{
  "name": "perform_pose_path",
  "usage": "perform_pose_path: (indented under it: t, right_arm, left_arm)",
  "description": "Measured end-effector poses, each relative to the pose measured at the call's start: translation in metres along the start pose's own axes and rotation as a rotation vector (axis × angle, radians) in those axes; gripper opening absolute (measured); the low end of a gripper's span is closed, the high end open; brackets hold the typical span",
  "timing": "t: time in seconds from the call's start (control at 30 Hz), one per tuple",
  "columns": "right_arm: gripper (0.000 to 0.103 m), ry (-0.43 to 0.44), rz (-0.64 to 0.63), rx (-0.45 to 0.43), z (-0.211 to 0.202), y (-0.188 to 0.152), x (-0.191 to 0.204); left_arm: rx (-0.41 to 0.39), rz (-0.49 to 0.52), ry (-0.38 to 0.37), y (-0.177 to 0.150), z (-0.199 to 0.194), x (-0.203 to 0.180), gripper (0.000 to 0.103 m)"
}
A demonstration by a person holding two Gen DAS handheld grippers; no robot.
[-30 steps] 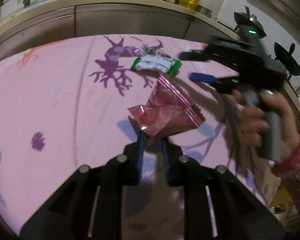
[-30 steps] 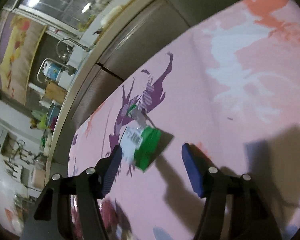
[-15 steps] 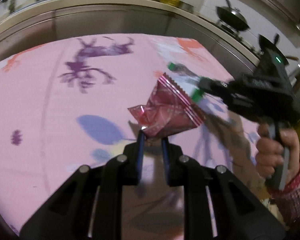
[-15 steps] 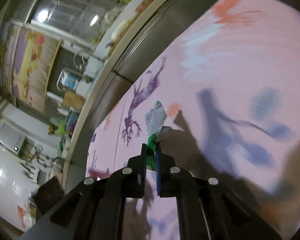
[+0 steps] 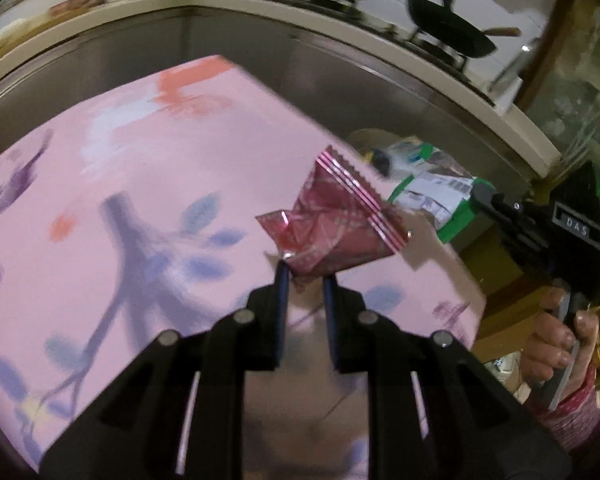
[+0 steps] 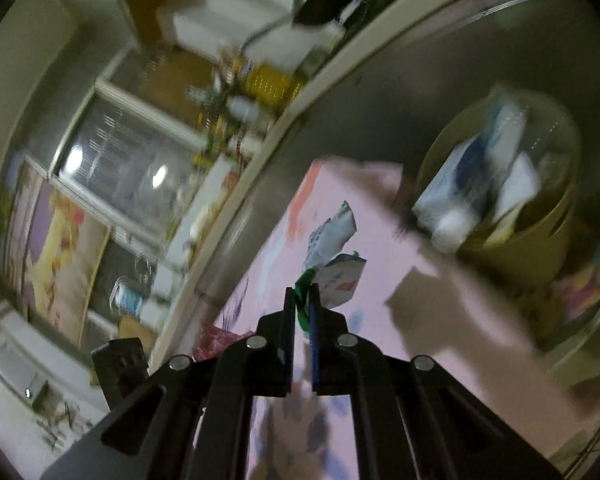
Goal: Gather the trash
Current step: 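Carry the wrapper with the left tool while the right tool carries the packet into the beige bin, then open both tools and withdraw them from the bin back over the table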
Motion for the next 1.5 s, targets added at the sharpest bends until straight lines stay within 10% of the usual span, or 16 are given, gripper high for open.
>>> perform_pose_path:
  t: [0.23, 0.83, 0.97, 1.13, 1.23, 1.33, 1.5]
  right_arm:
    - [0.004, -0.159, -0.006, -0.199, -0.037, 0.054, -0.054]
    - [0.004, -0.214, 0.004, -0.149, 0.01, 0.056, -0.112]
    - [0.004, -0.229, 0.016, -0.151, 0.01, 0.055, -0.116]
    - [0.006, -0.235, 0.052, -0.134, 0.012, 0.053, -0.124]
    - [0.014, -0.244, 0.035, -0.14, 0.01, 0.051, -0.12]
    - [0.056, -0.242, 0.016, -0.173, 0.003, 0.049, -0.111]
    - [0.06, -0.266, -0.047, -0.258, -0.02, 0.048, -0.09]
  left_arm:
    - [0.035, 0.102, -0.065, 0.08, 0.064, -0.062, 0.016]
    - [0.298, 0.192, -0.167, 0.146, 0.226, -0.096, 0.016]
    - [0.332, 0.155, -0.114, 0.15, 0.242, -0.089, 0.064]
    - [0.329, 0.139, -0.059, 0.154, 0.249, -0.082, 0.069]
    - [0.322, 0.136, -0.025, 0.155, 0.245, -0.08, 0.069]
    - [0.282, 0.145, -0.024, 0.156, 0.228, -0.082, 0.069]
    - [0.173, 0.15, -0.019, 0.155, 0.179, -0.086, 0.069]
Point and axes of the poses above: each gripper's, at about its wrist camera, not at the fingertips, and z roughly the way its jaws point, x to its left, y to its top, the point moved 5 cm from there along z, roughly the way its jaws point, and after that the axes turned 2 degrees about x, right-handed, at the moved point
